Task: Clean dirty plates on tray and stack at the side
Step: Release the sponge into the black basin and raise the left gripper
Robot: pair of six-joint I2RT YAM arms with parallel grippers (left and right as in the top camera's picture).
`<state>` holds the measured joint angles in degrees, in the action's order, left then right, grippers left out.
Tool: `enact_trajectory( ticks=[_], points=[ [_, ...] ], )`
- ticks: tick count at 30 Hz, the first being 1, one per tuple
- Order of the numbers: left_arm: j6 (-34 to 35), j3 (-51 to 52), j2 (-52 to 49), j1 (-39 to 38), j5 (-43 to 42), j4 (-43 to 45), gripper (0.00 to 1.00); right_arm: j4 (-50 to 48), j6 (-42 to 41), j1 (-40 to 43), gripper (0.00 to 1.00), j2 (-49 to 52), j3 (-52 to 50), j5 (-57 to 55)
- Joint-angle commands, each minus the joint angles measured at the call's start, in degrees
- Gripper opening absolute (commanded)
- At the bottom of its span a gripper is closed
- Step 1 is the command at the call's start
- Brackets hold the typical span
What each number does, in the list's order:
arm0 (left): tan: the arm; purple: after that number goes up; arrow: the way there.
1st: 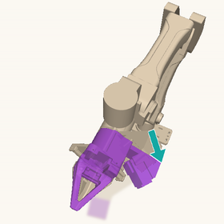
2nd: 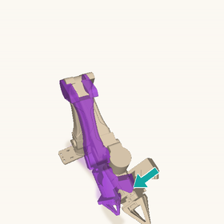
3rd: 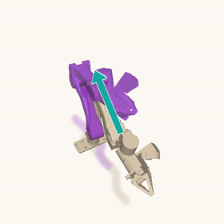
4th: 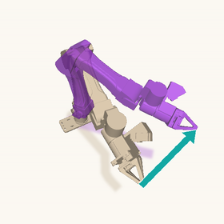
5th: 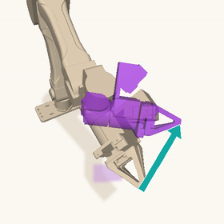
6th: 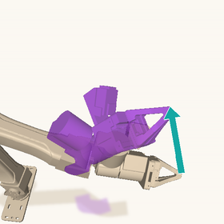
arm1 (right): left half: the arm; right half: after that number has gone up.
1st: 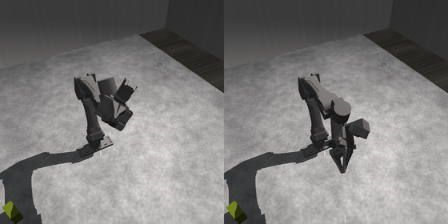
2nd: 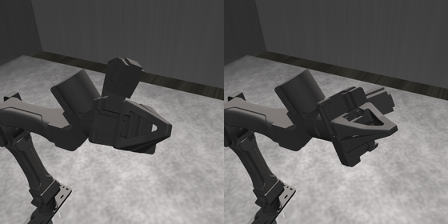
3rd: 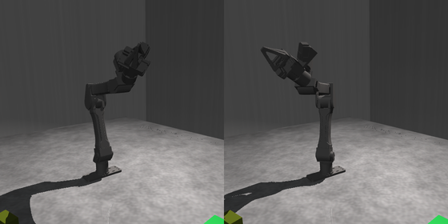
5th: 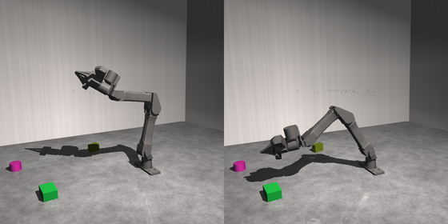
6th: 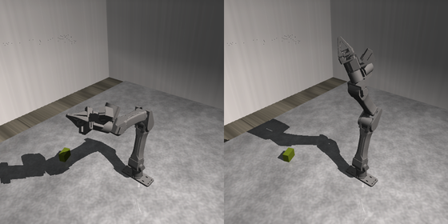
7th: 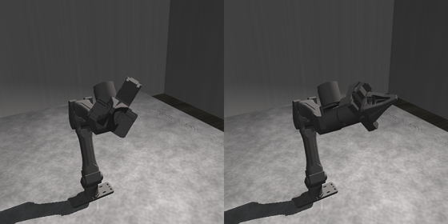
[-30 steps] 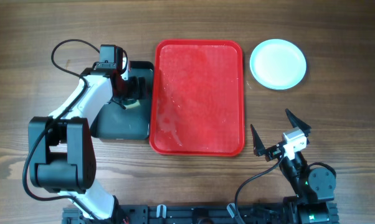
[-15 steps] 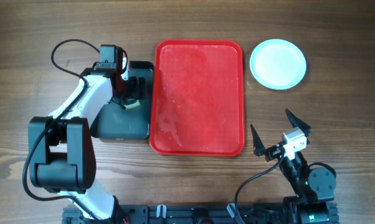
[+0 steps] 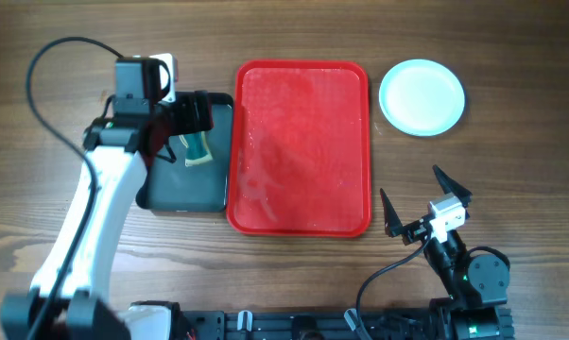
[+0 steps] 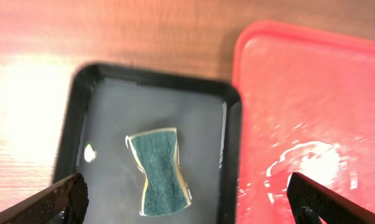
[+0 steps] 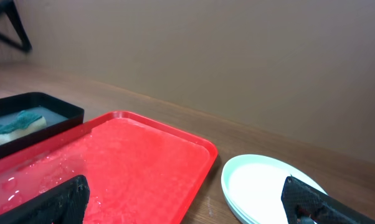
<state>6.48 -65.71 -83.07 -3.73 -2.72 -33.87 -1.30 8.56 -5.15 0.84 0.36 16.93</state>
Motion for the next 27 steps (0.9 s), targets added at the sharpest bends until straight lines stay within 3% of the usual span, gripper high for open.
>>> enact_trajectory(
  ticks=[1, 9, 19, 27],
  points=[
    [-0.3, 0.2, 8.7, 0.3, 1.1, 0.1, 1.00, -0.2, -1.1, 0.2, 1.00, -0.6, -0.1, 1.1],
    [-0.3, 0.2, 20.1, 0.3, 1.1, 0.0, 1.00, -0.2, -1.1, 0.2, 0.99, -0.6, -0.1, 1.1],
    [0.0, 0.2, 23.0, 0.3, -2.0, -0.2, 1.00, -0.2, -1.1, 0.2, 1.00, -0.6, -0.1, 1.1],
    [0.0, 0.2, 32.6, 0.3, -2.4, -2.0, 1.00, -0.2, -1.1, 0.2, 1.00, -0.6, -0.1, 1.1]
  ],
)
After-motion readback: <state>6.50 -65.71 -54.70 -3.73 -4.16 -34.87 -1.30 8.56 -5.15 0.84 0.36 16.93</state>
